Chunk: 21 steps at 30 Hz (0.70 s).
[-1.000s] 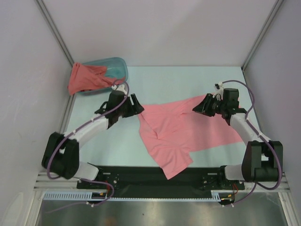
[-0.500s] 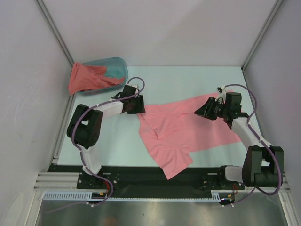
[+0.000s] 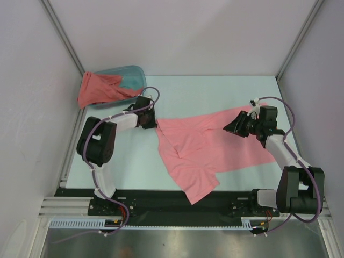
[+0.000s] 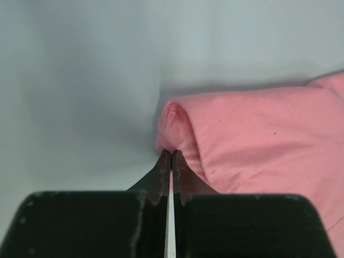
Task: Fold and stack the t-shirts
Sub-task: Fold the tshirt
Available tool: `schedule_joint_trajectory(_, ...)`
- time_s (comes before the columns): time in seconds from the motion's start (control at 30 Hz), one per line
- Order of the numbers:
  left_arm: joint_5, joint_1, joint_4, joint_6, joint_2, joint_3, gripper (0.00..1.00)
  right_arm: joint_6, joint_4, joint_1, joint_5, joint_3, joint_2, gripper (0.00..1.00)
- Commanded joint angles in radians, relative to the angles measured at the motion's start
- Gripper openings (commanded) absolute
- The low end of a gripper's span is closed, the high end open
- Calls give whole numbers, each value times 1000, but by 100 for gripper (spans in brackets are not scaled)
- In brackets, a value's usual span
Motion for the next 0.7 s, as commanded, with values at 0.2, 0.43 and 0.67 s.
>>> schedule_joint_trajectory(0.2, -115, 95, 39, 9, -70, -46, 0, 7, 65, -4, 10, -21, 11, 33)
schedule_joint_trajectory(0.43, -150, 130, 33, 17, -117, -42, 0, 21, -5, -3, 157, -4, 41, 33)
schedule_joint_trajectory(0.67, -263, 107, -29, -66, -276, -109, 51, 34, -139, -7, 346, 50, 40, 40)
